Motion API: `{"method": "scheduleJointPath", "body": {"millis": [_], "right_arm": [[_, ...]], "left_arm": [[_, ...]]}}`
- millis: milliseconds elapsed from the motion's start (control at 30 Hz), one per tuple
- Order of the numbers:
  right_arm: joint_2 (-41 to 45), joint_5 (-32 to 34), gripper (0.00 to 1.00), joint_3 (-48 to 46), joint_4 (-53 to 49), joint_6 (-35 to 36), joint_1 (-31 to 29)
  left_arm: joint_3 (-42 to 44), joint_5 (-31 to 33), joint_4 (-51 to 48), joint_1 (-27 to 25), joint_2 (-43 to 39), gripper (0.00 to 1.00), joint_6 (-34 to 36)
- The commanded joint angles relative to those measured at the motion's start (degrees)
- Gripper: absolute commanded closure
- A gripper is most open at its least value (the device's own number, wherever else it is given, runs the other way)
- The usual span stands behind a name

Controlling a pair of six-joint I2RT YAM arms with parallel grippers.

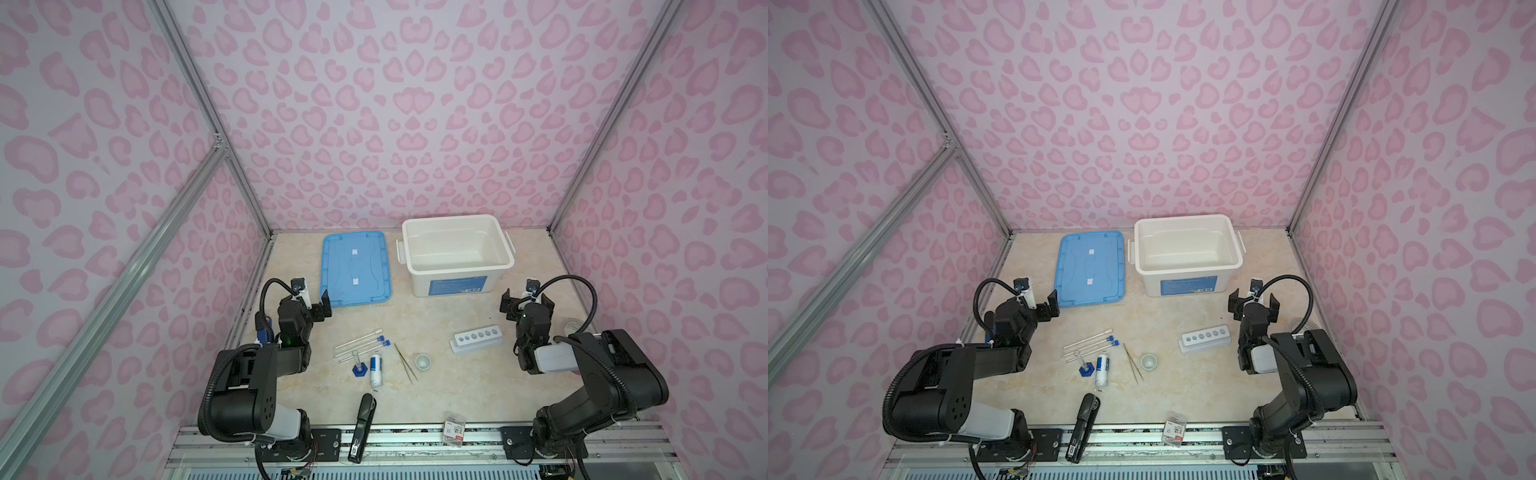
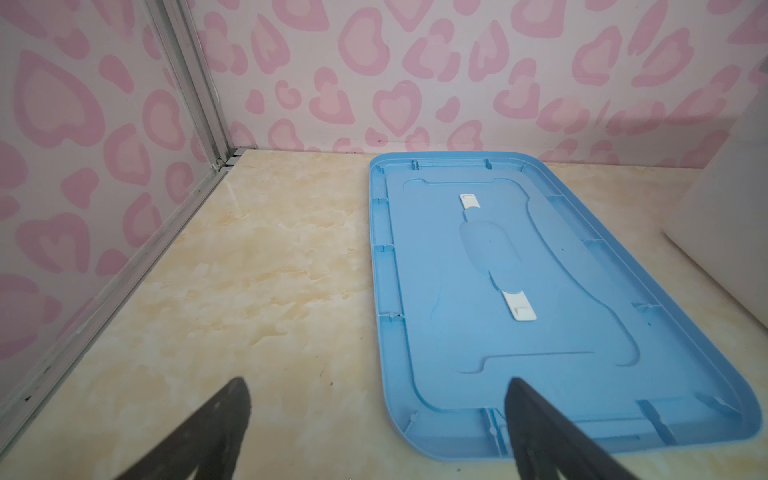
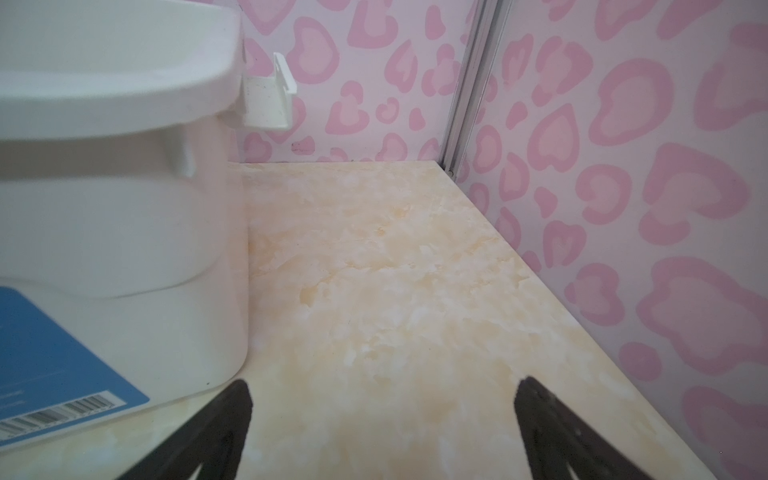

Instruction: Organize the chemistry lab equipment

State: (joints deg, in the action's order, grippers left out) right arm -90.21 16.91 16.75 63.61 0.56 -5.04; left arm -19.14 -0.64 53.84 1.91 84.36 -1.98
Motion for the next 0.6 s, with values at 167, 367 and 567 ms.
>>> {"method": "scheduleJointPath", "body": {"millis": [167, 367, 567], "right_arm": [[-0.09, -0.73, 0.01, 0.52, 0.02, -0.86, 0.73], [0.13, -4.69, 0.01, 1.26, -1.92, -1.90, 2.40], [0.17, -5.83, 0.01, 1.27, -2.08, -2.07, 2.87]], "left_arm": [[-0.02, -0.23, 1.79, 0.06, 0.00, 0.03, -0.09], [-0.02, -0.25, 1.79, 0.03, 0.00, 0.03, -0.13], [-0.02, -0.36, 1.79, 0.15, 0.04, 0.03, -0.22]]}}
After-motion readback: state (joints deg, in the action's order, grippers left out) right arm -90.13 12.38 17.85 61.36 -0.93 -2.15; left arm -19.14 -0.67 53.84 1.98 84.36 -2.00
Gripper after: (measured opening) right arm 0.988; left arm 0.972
